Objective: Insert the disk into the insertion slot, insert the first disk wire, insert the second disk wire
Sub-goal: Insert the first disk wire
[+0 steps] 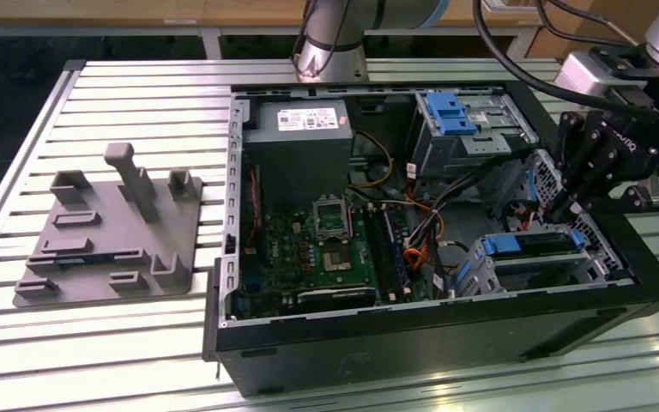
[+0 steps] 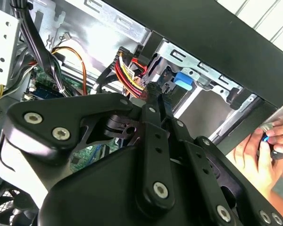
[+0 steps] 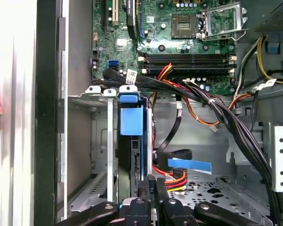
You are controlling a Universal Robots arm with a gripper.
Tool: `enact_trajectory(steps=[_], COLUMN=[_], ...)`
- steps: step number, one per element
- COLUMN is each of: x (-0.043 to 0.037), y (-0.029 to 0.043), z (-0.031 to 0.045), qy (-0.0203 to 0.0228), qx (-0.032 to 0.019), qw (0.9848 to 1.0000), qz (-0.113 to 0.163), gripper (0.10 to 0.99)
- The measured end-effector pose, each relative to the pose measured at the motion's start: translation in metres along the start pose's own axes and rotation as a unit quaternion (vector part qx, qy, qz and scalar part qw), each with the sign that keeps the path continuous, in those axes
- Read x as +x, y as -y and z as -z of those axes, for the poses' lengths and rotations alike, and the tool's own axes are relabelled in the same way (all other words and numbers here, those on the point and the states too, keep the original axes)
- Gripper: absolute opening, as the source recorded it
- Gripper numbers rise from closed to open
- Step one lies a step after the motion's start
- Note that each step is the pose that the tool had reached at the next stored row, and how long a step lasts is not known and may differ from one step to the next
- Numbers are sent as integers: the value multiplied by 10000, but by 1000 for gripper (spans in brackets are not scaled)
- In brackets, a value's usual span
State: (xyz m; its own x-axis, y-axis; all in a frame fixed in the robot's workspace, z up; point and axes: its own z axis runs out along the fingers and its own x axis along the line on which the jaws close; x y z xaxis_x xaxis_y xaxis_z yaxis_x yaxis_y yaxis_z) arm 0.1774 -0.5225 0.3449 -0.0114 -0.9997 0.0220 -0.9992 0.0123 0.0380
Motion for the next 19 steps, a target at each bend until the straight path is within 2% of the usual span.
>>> enact_trajectory(steps=[1, 3, 10, 14, 19], x=[13, 30, 38, 68, 81], y=[0, 0, 1, 1, 1], z=[-1, -1, -1, -2, -3], qy=[21, 31, 46, 164, 171], qx=[0, 0, 0, -2, -2], qw=[10000, 10000, 10000, 9999, 9999], qz=[1, 1, 2, 6, 6], gripper=[165, 165, 165, 165, 165])
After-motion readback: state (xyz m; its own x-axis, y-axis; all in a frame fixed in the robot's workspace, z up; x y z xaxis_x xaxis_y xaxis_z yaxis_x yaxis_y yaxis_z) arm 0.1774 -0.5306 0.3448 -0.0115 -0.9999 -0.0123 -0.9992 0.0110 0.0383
